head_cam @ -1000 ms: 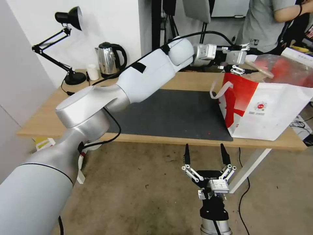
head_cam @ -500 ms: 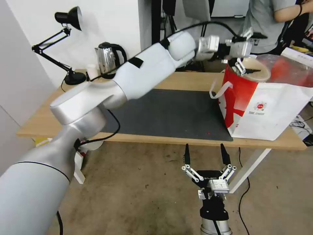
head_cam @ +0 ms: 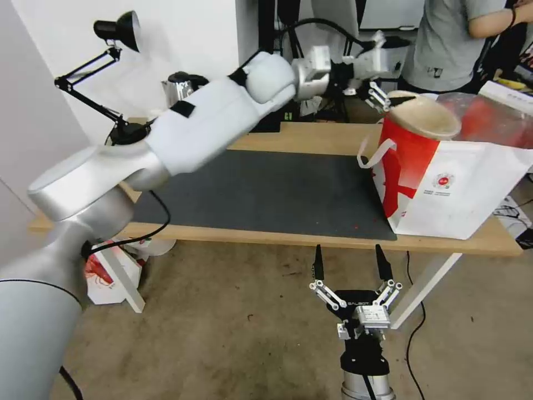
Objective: Pick up the trash from the table and place it into the takeout bag.
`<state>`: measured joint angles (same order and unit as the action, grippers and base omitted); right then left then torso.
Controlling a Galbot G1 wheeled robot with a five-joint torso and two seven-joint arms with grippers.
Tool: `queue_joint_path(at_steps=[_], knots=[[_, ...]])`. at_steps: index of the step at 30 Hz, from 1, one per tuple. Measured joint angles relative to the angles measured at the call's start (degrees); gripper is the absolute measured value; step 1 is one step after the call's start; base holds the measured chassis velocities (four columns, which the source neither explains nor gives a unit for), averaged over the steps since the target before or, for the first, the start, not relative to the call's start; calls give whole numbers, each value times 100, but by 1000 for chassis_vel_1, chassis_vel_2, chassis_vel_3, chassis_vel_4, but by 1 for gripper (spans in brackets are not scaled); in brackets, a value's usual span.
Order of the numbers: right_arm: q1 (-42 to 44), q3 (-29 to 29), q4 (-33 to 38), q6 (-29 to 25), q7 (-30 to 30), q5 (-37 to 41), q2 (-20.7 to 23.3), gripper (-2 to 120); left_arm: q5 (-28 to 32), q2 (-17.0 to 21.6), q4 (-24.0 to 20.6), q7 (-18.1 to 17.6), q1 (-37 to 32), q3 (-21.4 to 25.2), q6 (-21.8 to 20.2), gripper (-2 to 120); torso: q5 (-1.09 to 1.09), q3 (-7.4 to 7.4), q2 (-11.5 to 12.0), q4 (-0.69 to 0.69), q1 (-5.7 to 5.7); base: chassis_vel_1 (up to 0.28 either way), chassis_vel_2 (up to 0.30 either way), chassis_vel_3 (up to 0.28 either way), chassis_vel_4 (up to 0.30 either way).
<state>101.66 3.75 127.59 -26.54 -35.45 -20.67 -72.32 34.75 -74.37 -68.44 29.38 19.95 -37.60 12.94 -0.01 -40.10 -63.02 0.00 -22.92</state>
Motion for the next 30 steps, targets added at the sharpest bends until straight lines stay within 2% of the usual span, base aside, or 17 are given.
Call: queue_joint_path(at_steps=[10,14,15,19,20,23,24,27,30], knots=[[0,0,0,0,0,0,0,100,217,624,-760,-352,-307,188,-206,100,0,0,0,-1,0,0,0,0,0],[0,1,0,0,0,0,0,100,283,964,-1298,-782,-550,389,-283,100,0,0,0,-1,0,0,0,0,0],[0,1,0,0,0,0,0,100,283,964,-1298,-782,-550,389,-283,100,0,0,0,-1,0,0,0,0,0],[0,1,0,0,0,0,1,100,316,1424,-1803,-1204,-772,678,-339,100,0,0,0,-2,0,0,0,0,0],[0,1,0,0,0,0,1,100,316,1424,-1803,-1204,-772,678,-339,100,0,0,0,-2,0,0,0,0,0],[0,1,0,0,0,1,0,100,396,1868,-2204,-1470,-982,883,-434,100,0,0,0,0,0,0,0,0,0],[0,1,0,0,0,1,0,100,396,1868,-2204,-1470,-982,883,-434,100,0,0,0,0,0,0,0,0,0],[0,0,0,0,0,0,0,100,443,2360,-2723,-1770,-1461,1308,-539,100,-1,0,0,1,0,0,0,0,0],[0,1,0,0,0,0,0,100,444,2552,-2973,-1888,-1791,1552,-574,100,0,0,0,0,0,0,0,0,0]])
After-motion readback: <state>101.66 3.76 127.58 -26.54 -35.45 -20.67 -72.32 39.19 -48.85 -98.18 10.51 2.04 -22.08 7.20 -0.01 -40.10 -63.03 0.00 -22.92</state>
